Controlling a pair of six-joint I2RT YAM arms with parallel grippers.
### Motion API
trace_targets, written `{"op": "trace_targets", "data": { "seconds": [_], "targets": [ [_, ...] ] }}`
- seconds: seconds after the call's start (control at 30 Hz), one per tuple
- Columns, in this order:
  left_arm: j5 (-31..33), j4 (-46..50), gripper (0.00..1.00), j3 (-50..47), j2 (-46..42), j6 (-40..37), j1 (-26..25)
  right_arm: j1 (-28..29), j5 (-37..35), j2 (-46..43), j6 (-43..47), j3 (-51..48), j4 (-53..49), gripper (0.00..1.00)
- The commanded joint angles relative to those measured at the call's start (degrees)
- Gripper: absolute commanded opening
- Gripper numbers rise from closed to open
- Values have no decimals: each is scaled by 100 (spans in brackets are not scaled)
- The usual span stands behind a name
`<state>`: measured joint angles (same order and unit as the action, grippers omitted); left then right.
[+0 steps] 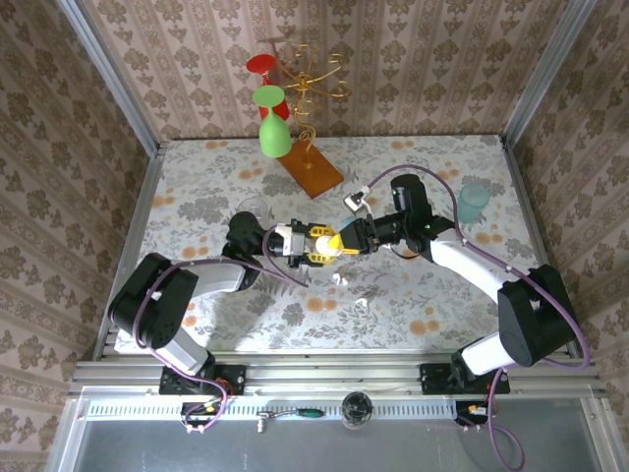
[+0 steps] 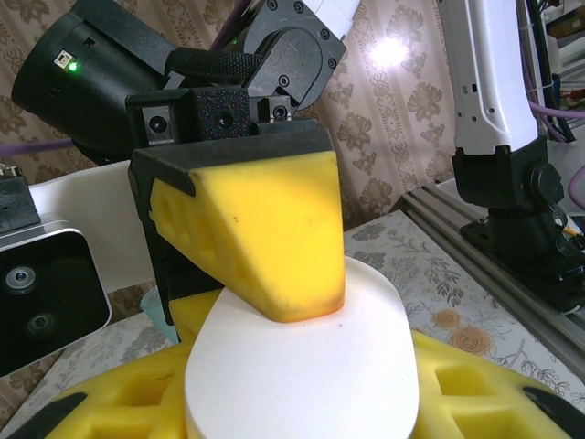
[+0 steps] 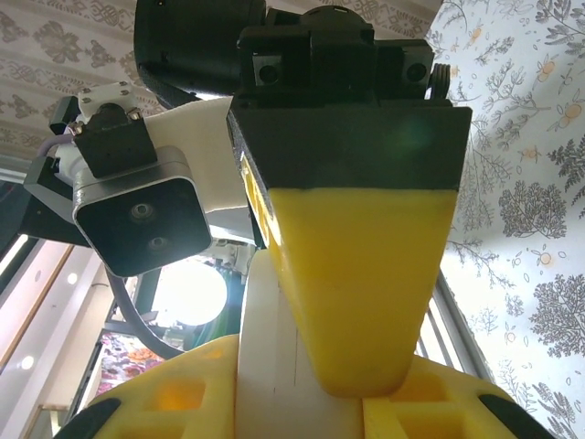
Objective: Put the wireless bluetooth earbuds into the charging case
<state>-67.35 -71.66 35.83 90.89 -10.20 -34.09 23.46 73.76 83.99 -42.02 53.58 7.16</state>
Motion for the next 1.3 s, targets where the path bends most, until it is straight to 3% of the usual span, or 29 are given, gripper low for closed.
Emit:
{"op": "trace_targets", "data": {
  "seconds": [0.0, 0.03, 0.1, 0.23, 0.4, 0.63, 0.7, 0.83, 0.97, 1.13, 1.27],
  "targets": [
    [-36, -156, 26, 108, -53, 247, -20, -6, -112, -59, -41, 223, 91, 27],
    [82, -155, 25, 99, -66, 391, -3, -16, -189, -96, -57, 226, 103, 35],
    [321, -155, 24, 75, -87, 643, 44, -66, -328, -165, -110, 199, 124, 40],
    [700, -154, 21, 105, -50, 1185, 103, -114, -385, -222, -385, 121, 334, 38],
    [793, -155, 21, 134, 37, 1334, 104, -249, -629, -164, -1119, -6, 1018, 35],
    [929, -155, 22, 178, 98, 1441, 104, -312, -673, 30, -1773, -129, 1749, 22],
    [967, -164, 23, 187, 121, 1468, 104, -321, -717, 48, -1857, -152, 1828, 22],
    [1060, -166, 23, 165, 124, 1553, 104, -406, -895, 26, -1940, -212, 1897, 34],
    [1101, -158, 23, 120, 136, 1566, 130, -478, -1006, 19, -2135, -335, 2135, 25],
    [1113, -164, 24, 124, 156, 1504, 157, -483, -1032, 45, -2348, -400, 2382, 5],
    [1136, -175, 45, 101, 149, 1428, 159, -486, -952, 44, -2750, -410, 2813, 3]
  ]
}}
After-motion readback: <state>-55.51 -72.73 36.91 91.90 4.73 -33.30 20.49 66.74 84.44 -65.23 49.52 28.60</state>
